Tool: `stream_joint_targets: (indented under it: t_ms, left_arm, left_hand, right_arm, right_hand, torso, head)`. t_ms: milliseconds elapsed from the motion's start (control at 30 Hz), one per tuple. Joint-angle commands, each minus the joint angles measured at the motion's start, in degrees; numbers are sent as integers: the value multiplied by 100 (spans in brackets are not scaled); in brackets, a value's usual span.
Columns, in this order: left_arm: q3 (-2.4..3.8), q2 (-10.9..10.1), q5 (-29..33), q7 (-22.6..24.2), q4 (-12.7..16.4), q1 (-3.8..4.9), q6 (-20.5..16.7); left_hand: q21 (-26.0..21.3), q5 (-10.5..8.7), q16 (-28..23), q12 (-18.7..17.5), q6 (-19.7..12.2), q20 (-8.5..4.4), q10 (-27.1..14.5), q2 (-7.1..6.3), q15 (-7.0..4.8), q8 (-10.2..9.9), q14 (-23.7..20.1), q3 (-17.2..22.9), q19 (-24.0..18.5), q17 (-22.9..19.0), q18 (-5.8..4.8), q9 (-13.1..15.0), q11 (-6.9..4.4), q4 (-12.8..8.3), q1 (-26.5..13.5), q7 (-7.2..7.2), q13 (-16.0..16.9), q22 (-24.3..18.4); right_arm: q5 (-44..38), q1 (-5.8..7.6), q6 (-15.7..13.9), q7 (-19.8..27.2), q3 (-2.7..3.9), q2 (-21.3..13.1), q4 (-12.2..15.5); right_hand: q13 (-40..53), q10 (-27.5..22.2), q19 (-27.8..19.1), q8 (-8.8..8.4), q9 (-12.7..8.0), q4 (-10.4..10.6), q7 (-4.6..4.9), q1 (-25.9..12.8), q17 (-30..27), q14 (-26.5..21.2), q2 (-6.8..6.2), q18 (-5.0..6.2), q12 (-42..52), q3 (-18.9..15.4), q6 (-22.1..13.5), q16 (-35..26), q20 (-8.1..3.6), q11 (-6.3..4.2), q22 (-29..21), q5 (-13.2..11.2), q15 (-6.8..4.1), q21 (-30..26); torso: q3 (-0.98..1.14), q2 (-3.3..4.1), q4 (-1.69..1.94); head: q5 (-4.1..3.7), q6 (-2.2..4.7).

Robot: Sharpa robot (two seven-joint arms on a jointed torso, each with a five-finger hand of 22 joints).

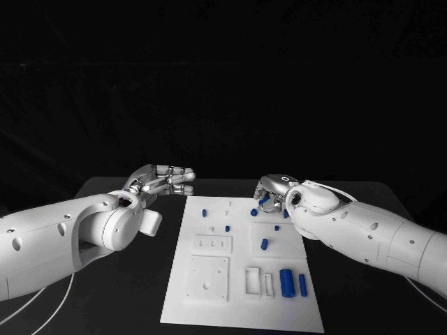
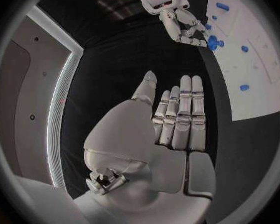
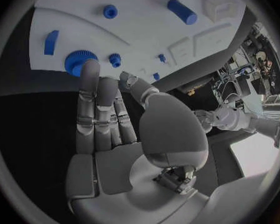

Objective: Assemble the parts on the task board

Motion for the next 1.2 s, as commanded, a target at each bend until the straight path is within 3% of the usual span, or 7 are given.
stream_joint_targets:
  t_ms: [33,200,333,600,800,900,1200]
  left_arm:
    - [6,39,-41,-27,-20,7,113]
    - [4,83,-44,-40,-64,3,131]
    - [2,113,-45,-49,-98,1,146]
    - [3,140,-46,-62,-103,0,177]
    - [3,155,-46,-81,-118,0,179]
    - [3,162,-46,-88,-125,0,180]
    - [3,179,-46,-99,-145,0,191]
  left_hand:
    - [-6,-22,-26,29,-33,20,-32,-30,13,25,-42,3,-27,-8,-27,2,7,-35,29,15,4,-7]
    - [-6,-21,-39,29,-40,26,-48,-19,19,24,-61,11,-46,-10,-28,1,8,-50,16,10,4,-14]
    - [-6,-21,-42,28,-51,28,-55,-16,21,23,-64,13,-51,-10,-28,1,9,-53,9,10,4,-16]
    - [-5,-21,-44,28,-58,30,-61,-15,21,23,-65,14,-53,-10,-27,0,9,-56,3,7,4,-18]
    - [3,-25,-47,30,-59,31,-70,-6,22,23,-65,18,-57,-9,-26,1,10,-65,-12,7,4,-27]
    - [4,-24,-46,29,-72,32,-77,-6,25,22,-64,17,-57,-8,-26,0,18,-63,-19,18,4,-29]
    - [7,-24,-46,28,-66,35,-89,-4,27,24,-64,20,-57,-8,-23,1,23,-63,-25,20,4,-34]
  right_arm:
    - [-264,1,86,-129,0,16,-10]
    - [-279,0,11,-93,-1,42,-32]
    - [-280,-2,4,-71,-3,80,-58]
    - [-321,-21,80,-83,-11,139,-116]
    - [-387,-32,179,-151,-14,153,-128]
    - [-397,-37,220,-159,-14,155,-130]
    - [-424,-51,312,-171,-17,153,-126]
  right_hand:
    - [-2,-30,-19,19,-1,11,19,-6,-5,-27,-48,87,18,14,-17,18,4,-17,10,25,11,-18]
    - [-1,-12,-28,19,-1,8,15,7,-25,-28,-71,79,19,96,-7,25,10,-18,121,-22,19,-61]
    - [-2,-9,-35,18,-1,-2,11,11,-36,-26,-72,79,18,164,-5,27,12,-19,210,-71,20,-87]
    - [-2,12,-31,19,0,-23,5,6,-35,-29,-68,80,19,230,13,43,12,-23,324,-142,20,-125]
    - [-2,53,-20,19,0,-28,-1,-8,-36,-24,-61,73,18,278,46,53,9,-33,398,-165,17,-158]
    - [-2,90,-19,20,0,-31,-7,-16,-35,-26,-51,68,18,315,72,59,4,-42,431,-187,11,-174]
    - [-1,175,-6,20,0,-35,-11,-40,-23,-29,-34,51,19,409,148,87,-16,-64,537,-239,-5,-205]
  torso:
    - [-24,81,25]
    - [-41,124,27]
    - [-27,157,25]
    - [-37,220,55]
    - [-38,261,56]
    - [-38,281,55]
    - [-32,321,51]
  head:
    - [-14,3]
    - [-37,32]
    - [-19,58]
    - [-73,92]
    - [-91,103]
    - [-76,155]
    - [-77,163]
